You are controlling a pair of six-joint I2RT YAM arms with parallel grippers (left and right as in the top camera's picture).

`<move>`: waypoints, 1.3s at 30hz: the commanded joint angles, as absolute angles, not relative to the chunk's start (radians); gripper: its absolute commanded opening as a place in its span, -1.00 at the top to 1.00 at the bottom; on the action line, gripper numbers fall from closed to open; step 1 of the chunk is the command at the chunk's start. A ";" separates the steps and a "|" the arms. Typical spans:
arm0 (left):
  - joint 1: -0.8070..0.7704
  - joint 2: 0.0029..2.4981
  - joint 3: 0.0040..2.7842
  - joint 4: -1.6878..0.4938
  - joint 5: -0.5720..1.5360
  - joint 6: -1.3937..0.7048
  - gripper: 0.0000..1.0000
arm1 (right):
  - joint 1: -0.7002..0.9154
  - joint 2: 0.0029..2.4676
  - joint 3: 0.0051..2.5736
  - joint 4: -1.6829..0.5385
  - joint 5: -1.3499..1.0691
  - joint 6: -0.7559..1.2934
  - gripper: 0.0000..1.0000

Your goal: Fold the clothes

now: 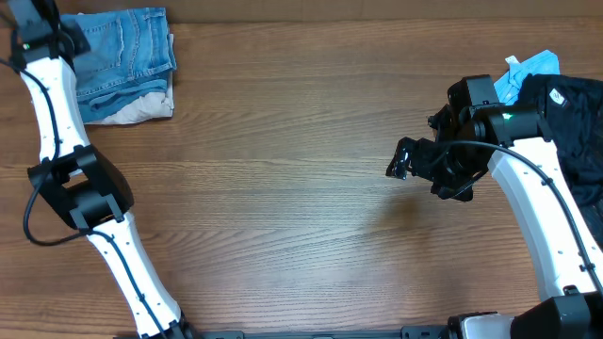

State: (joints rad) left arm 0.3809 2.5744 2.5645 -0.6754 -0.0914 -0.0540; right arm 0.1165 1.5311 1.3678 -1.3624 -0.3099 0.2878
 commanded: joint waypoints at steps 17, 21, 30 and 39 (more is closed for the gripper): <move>0.204 2.652 2.553 -1.058 -0.011 -0.166 0.92 | 0.111 1.528 1.387 -1.368 -0.307 0.283 -1.00; 0.211 2.670 2.554 -1.089 -0.011 -0.166 0.92 | 0.111 1.528 1.387 -1.368 -0.307 0.282 -1.00; 0.211 2.511 2.556 -1.168 -0.010 -0.166 0.92 | 0.111 1.528 1.387 -1.367 -0.307 0.281 -1.00; 0.211 2.270 2.556 -1.332 -0.002 -0.165 -1.00 | 0.111 1.528 1.408 -1.357 -0.368 0.284 -1.00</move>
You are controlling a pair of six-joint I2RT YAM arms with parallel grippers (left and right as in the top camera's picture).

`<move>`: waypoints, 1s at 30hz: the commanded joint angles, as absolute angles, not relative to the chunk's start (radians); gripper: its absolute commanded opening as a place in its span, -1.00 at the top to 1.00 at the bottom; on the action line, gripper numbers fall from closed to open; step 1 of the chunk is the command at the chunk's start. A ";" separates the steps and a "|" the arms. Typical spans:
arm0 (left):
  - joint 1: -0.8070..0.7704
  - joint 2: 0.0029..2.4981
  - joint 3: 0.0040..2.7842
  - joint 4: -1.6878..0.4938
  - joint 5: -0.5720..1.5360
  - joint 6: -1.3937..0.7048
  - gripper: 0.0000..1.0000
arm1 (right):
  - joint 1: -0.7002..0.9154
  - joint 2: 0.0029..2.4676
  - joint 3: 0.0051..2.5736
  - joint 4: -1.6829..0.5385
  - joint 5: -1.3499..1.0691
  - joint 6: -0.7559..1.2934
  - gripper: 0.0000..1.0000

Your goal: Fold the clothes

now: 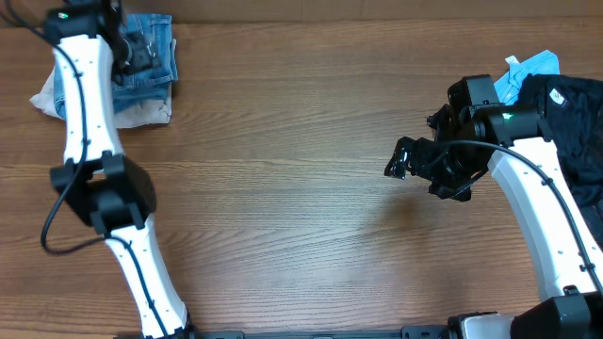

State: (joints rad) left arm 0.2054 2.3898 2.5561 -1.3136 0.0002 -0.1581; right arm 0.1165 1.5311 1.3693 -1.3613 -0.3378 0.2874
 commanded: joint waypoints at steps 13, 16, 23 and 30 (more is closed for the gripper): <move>0.209 1.928 2.556 -1.612 0.093 -0.119 -1.00 | 0.111 1.436 1.692 -1.495 -0.367 0.272 -0.99; 0.209 1.850 2.556 -1.632 0.165 -0.100 -1.00 | 0.111 1.360 1.691 -1.505 -0.340 0.273 -1.00; 0.185 1.675 2.554 -1.689 0.334 -0.022 -1.00 | 0.111 1.151 1.690 -1.549 -0.218 0.297 -1.00; -0.046 1.518 2.544 -1.689 0.156 -0.054 -1.00 | 0.111 0.964 1.678 -1.591 -0.115 0.345 -1.00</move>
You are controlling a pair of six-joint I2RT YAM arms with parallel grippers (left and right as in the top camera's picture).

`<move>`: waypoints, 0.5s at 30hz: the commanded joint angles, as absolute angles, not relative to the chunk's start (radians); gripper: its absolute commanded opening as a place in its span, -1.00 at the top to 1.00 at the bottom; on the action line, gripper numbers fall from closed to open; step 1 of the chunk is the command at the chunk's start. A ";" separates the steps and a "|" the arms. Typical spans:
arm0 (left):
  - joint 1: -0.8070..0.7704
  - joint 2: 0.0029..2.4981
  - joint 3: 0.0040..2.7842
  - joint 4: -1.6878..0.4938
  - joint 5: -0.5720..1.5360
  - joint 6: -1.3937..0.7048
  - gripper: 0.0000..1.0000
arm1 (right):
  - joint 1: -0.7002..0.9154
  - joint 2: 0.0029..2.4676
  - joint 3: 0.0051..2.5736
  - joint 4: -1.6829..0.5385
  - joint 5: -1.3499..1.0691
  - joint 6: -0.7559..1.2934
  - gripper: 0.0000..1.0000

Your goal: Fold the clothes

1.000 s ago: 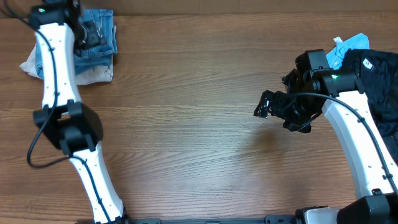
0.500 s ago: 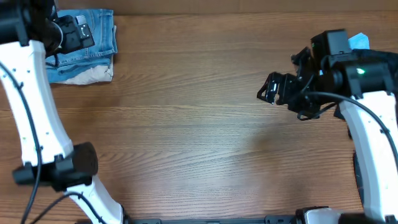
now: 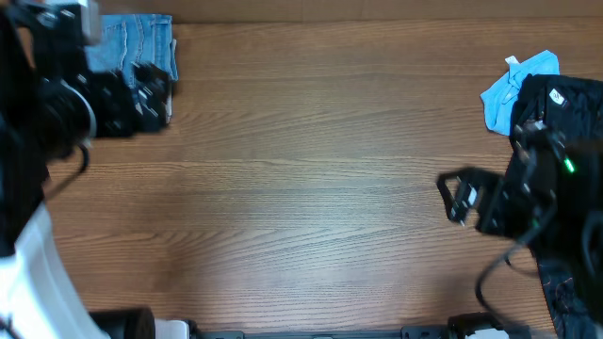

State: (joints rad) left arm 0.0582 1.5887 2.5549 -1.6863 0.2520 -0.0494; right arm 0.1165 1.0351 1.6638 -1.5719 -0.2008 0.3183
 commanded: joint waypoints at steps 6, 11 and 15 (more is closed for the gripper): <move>-0.270 1.358 2.370 -1.689 0.017 -0.173 -1.00 | 0.111 0.804 1.594 -1.601 -0.088 0.365 -1.00; -0.371 1.199 2.103 -1.662 -0.107 -0.277 -1.00 | 0.111 0.685 1.462 -1.564 -0.069 0.372 -1.00; -0.423 1.025 1.816 -1.538 -0.167 -0.331 -1.00 | 0.111 0.592 1.316 -1.471 -0.059 0.407 -1.00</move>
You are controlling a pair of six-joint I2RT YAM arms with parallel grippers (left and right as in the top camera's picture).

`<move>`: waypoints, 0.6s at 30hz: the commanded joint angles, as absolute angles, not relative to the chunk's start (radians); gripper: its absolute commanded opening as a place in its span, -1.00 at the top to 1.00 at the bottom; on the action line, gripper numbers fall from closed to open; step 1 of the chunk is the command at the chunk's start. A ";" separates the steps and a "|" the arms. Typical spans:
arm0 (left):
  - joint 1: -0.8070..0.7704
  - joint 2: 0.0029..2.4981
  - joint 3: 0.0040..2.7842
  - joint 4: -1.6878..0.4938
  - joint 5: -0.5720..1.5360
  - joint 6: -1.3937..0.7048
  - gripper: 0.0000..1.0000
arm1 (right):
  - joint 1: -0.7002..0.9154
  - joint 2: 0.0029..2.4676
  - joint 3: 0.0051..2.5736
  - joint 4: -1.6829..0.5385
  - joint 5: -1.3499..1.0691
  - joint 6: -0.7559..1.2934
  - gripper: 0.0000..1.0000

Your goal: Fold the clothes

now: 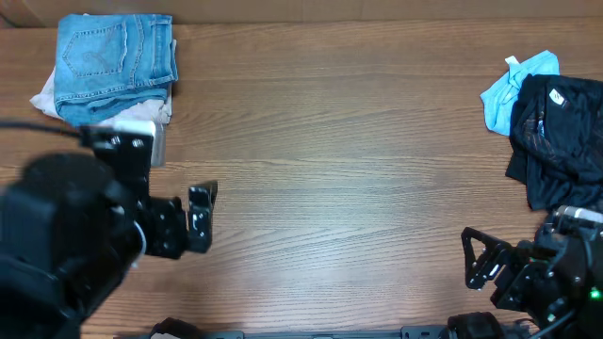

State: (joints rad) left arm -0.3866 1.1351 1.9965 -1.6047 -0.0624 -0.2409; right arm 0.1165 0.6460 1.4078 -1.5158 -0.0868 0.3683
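A folded stack sits at the far left corner: blue jeans [115,52] on top of a beige garment [45,97]. At the far right lies an unfolded heap, a black garment [558,132] with a light blue one [513,85] behind it. My left gripper [203,218] hangs open and empty over bare table, well in front of the stack. The left arm looms large and blurred at the lower left. My right gripper [469,259] is open and empty near the front right edge, in front of the black garment.
The brown wooden table [330,160] fills the view. The bulky left arm body [66,245] hides the front left corner. The right arm's wrist [556,273] covers the front right corner, next to the black heap.
Both arms have drawn back toward the front edge. The left gripper has left the jeans stack, which now shows whole. The right gripper sits lower and further right than before.
At first the left gripper was at the far left edge beside the jeans stack, and the right one hung open over the table's right half. Then the left gripper lay over the jeans. Later both arms were lifted away, and now both rest near the front, empty.
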 commanded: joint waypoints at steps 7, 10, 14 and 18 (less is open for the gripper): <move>-0.455 0.678 1.257 -1.205 -0.165 -0.367 -1.00 | 0.111 0.560 1.117 -1.287 -0.046 0.450 -1.00; -0.455 0.621 1.132 -1.122 -0.168 -0.367 -1.00 | 0.111 0.560 1.085 -1.209 -0.045 0.450 -1.00; -0.455 0.624 1.057 -1.090 -0.168 -0.367 -1.00 | 0.111 0.560 1.081 -1.135 -0.045 0.449 -1.00; -0.455 0.646 1.030 -1.092 -0.168 -0.366 -1.00 | 0.111 0.561 1.081 -1.123 -0.045 0.449 -1.00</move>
State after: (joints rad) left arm -0.4503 0.6357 1.0466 -1.0985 -0.1539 -0.3458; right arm 0.1165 0.5663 1.0847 -1.1297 -0.0589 0.4438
